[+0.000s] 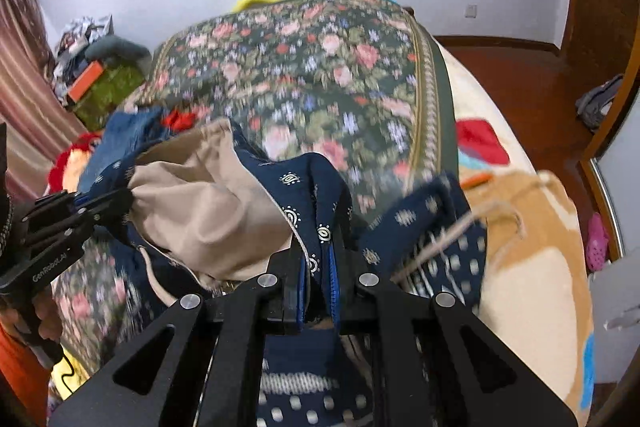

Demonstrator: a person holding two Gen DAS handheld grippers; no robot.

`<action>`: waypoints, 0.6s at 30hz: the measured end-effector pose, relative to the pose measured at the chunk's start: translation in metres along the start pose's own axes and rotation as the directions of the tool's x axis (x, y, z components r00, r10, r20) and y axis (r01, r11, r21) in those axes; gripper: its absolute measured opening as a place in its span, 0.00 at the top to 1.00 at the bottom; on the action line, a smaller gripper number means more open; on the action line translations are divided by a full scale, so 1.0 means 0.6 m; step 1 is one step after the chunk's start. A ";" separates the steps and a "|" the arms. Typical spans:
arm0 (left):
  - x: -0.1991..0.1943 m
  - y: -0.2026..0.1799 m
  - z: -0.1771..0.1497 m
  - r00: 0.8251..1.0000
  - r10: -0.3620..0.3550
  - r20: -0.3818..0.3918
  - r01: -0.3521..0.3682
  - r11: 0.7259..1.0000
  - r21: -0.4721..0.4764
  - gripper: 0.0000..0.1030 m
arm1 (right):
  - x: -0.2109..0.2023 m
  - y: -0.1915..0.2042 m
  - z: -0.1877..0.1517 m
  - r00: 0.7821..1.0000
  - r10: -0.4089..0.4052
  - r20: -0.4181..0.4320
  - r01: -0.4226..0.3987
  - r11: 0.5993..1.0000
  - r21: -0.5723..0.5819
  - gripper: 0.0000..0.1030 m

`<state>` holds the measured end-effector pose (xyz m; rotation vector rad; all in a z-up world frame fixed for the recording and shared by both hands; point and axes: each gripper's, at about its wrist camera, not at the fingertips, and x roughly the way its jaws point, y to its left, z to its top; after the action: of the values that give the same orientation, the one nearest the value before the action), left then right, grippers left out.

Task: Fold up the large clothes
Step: 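Grasp the collar edge with the left gripper while the right gripper grasps the hood side, then lift the hood with both grippers and fold it over the garment body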

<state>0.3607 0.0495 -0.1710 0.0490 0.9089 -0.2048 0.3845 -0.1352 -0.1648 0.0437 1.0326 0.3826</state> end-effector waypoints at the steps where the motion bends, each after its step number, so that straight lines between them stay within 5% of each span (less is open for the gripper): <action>1: -0.002 0.000 -0.012 1.000 -0.001 -0.008 0.001 1.000 -0.007 0.88 | -0.002 -0.001 -0.010 1.000 -0.004 -0.008 0.004 1.000 -0.002 0.92; 5: 0.010 0.010 -0.061 0.998 0.007 -0.061 -0.009 0.999 -0.039 0.86 | -0.007 -0.005 -0.045 0.999 -0.026 -0.034 0.026 1.000 -0.003 0.91; 11: 0.035 0.023 -0.120 0.989 0.009 -0.148 -0.020 0.997 -0.076 0.70 | 0.013 -0.015 -0.090 0.993 -0.065 -0.100 0.067 0.998 0.021 0.87; 15: 0.025 0.029 -0.136 0.989 0.040 -0.146 -0.053 0.995 -0.084 0.49 | 0.022 -0.017 -0.112 0.982 -0.088 -0.169 0.090 0.996 0.002 0.79; 18: 0.005 0.036 -0.139 0.991 0.020 -0.133 -0.034 0.994 -0.104 0.49 | 0.007 -0.005 -0.117 0.982 -0.100 -0.163 0.093 0.995 -0.048 0.77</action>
<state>0.3017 0.0807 -0.2258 -0.0238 1.0488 -0.1292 0.3279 -0.1465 -0.2051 -0.0753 1.1860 0.3225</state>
